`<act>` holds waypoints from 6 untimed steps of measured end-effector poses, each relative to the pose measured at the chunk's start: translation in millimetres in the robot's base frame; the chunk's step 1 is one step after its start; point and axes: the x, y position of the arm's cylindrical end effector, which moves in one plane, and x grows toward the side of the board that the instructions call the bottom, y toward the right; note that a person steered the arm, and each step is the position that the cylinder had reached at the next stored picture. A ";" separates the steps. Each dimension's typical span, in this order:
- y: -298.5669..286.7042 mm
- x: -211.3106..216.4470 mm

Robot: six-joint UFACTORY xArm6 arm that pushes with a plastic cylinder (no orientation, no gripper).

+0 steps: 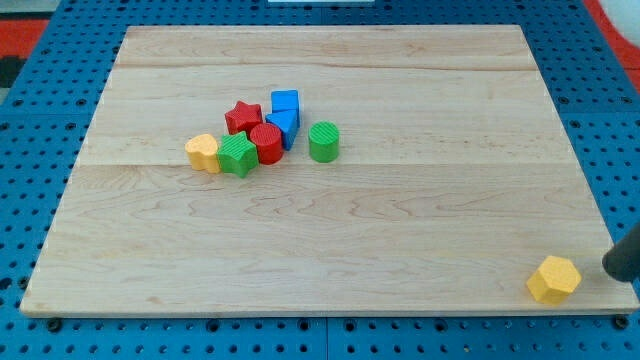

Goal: Slightly push the yellow hexagon towards the left side of the board

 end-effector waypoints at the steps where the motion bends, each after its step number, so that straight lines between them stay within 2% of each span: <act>1: -7.6 26.7; 2: -47.5 17.0; 3: -91.6 -38.5; 4: -107.2 -73.2; 5: -30.1 -18.0; 6: -56.5 9.7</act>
